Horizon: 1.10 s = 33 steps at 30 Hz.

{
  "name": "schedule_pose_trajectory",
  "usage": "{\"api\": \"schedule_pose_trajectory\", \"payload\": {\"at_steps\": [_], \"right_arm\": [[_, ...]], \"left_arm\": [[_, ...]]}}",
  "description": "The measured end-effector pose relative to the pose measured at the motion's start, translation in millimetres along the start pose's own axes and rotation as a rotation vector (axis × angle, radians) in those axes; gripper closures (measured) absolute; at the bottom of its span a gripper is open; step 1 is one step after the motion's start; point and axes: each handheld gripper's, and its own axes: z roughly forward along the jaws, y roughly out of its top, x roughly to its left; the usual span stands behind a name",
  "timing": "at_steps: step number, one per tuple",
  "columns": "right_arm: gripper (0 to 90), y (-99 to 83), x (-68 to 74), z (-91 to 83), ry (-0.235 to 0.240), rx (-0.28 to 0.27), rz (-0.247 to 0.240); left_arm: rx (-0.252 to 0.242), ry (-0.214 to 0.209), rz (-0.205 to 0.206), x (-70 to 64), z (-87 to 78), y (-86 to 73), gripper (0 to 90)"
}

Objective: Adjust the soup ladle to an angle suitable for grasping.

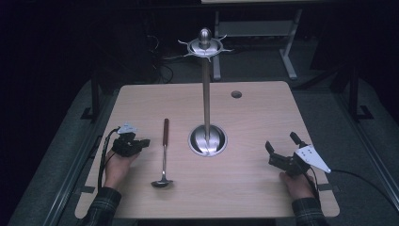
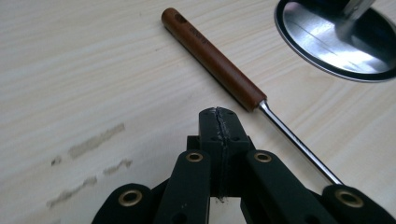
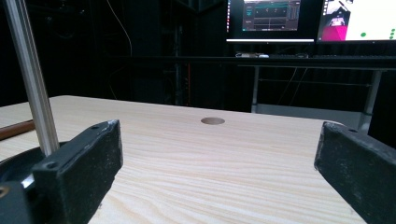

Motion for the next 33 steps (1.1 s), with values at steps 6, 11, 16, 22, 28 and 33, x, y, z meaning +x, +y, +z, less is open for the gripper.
{"api": "schedule_pose_trajectory", "payload": {"at_steps": [6, 11, 16, 22, 28, 33], "right_arm": [[0.2, 0.0, 0.0, 0.1, -0.001, 0.000, 0.001], [0.2, 0.0, -0.2, 0.3, -0.002, -0.002, 0.001], [0.2, 0.0, -0.2, 0.3, -0.001, -0.002, 0.001], [0.2, 0.0, -0.2, 0.5, -0.002, -0.001, 0.001], [0.2, 0.0, -0.3, 0.5, -0.001, -0.001, 0.002], [0.2, 0.0, -0.3, 0.5, -0.001, -0.001, 0.001]], "left_arm": [[-0.011, -0.005, -0.011, 1.5, 14.4, 10.7, 90.0], [-0.031, -0.020, -0.023, 4.3, 29.5, 17.3, 90.0], [-0.020, -0.027, -0.015, 7.0, 43.6, 21.1, 90.0], [0.005, -0.019, 0.001, 4.7, 57.6, 22.4, 90.0], [0.018, -0.027, 0.017, 0.4, 61.4, 22.0, 90.0], [0.020, -0.035, 0.029, -4.6, 62.8, 22.8, 90.0]]}}
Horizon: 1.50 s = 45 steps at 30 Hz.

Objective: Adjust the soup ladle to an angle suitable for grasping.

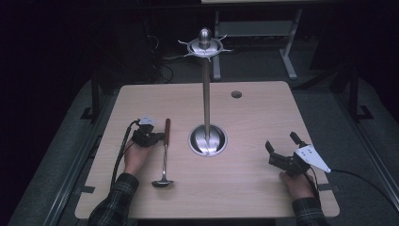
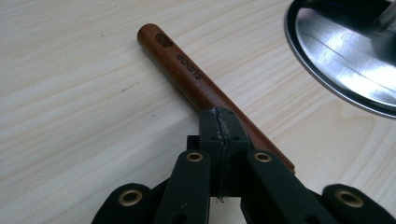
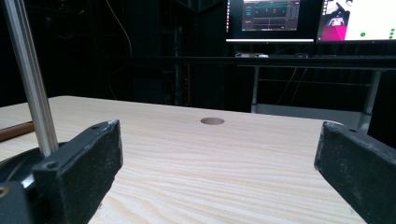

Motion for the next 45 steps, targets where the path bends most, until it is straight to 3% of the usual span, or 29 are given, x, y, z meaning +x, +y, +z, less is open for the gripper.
{"api": "schedule_pose_trajectory", "payload": {"at_steps": [17, 22, 26, 28, 30, 34, 37, 45], "right_arm": [[0.2, 0.0, 0.1, 0.2, 0.000, 0.000, 0.002], [0.2, 0.0, 0.0, 0.2, 0.001, 0.001, 0.000], [0.2, 0.0, -0.1, 0.1, 0.001, 0.001, 0.000], [0.2, 0.0, -0.1, 0.1, 0.001, 0.000, 0.000], [0.2, 0.0, -0.1, 0.1, 0.000, 0.001, 0.000], [0.2, 0.0, -0.1, 0.1, 0.001, 0.001, 0.000], [0.2, 0.0, 0.0, 0.2, 0.001, 0.000, 0.000], [0.2, 0.0, 0.0, 0.2, 0.001, 0.000, 0.000]], "left_arm": [[0.002, -0.072, 0.019, -14.8, 8.7, 3.5, 90.0], [0.017, -0.092, 0.053, -22.2, 11.3, 5.6, 90.0], [0.011, -0.112, 0.045, -28.1, 12.7, 6.9, 90.0], [0.017, -0.117, 0.068, -29.4, 13.4, 7.7, 90.0], [0.014, -0.125, 0.054, -32.9, 14.1, 7.9, 90.0], [0.021, -0.138, 0.080, -35.6, 14.5, 9.2, 90.0], [0.015, -0.144, 0.060, -39.0, 15.5, 9.2, 90.0], [0.021, -0.159, 0.077, -41.7, 15.6, 10.2, 90.0]]}}
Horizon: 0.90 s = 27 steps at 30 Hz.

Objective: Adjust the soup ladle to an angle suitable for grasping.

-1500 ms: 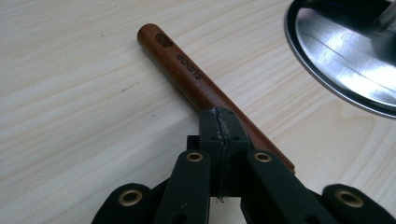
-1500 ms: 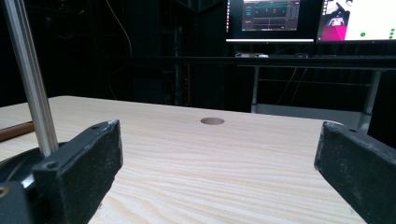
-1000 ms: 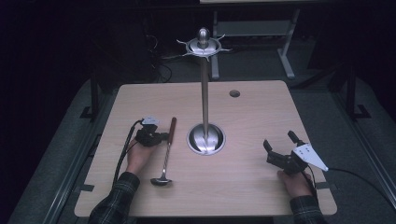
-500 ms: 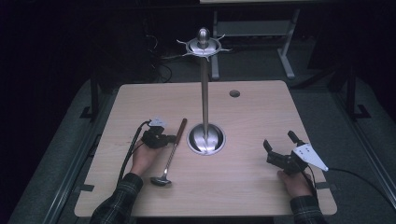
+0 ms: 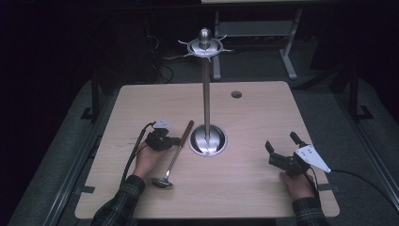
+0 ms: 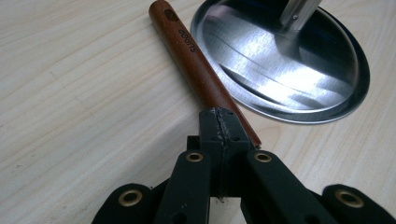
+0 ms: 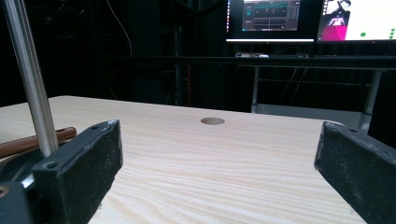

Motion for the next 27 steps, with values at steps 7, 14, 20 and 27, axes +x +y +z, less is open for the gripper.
{"api": "schedule_pose_trajectory", "payload": {"at_steps": [7, 14, 20, 27], "right_arm": [[0.2, 0.0, -0.1, 0.0, 0.001, 0.000, 0.000], [0.2, 0.0, 0.0, -0.1, 0.004, -0.001, 0.003], [0.2, 0.0, 0.0, 0.0, 0.005, -0.001, 0.003], [0.2, 0.1, 0.0, -0.1, 0.006, -0.001, 0.003]], "left_arm": [[0.042, 0.017, -0.008, -3.8, -7.6, 3.8, 90.0], [0.115, -0.020, -0.015, -26.6, -42.2, 7.8, 90.0], [0.180, -0.071, 0.001, -53.5, -58.0, 1.0, 90.0], [0.278, -0.079, 0.031, -68.0, -58.0, -18.2, 90.0]]}}
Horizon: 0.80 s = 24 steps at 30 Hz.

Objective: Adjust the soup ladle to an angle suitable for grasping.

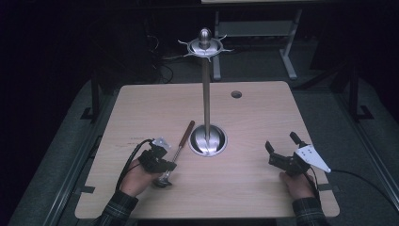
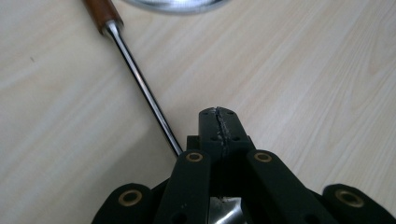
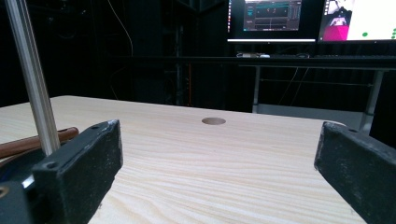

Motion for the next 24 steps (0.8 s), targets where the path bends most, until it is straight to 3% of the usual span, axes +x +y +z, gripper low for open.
{"api": "schedule_pose_trajectory", "payload": {"at_steps": [7, 8, 15, 17, 24], "right_arm": [[0.2, 0.0, 0.0, 0.0, -0.001, 0.000, 0.001], [0.2, 0.0, -0.1, 0.0, 0.000, 0.000, 0.000], [0.2, 0.0, 0.0, 0.0, -0.001, 0.000, 0.001], [0.2, 0.0, 0.0, 0.0, -0.001, 0.000, 0.002], [0.2, 0.0, 0.0, 0.0, -0.001, 0.000, 0.002]], "left_arm": [[0.054, 0.004, -0.005, 5.3, 10.0, -2.7, 90.0], [0.041, -0.004, -0.031, 4.4, 11.1, -3.0, 90.0], [0.055, 0.003, -0.025, 5.2, 11.4, -3.4, 90.0], [0.077, 0.006, -0.003, 7.5, 9.9, -3.6, 90.0], [0.088, 0.032, -0.005, 13.0, 6.3, -6.3, 90.0]]}}
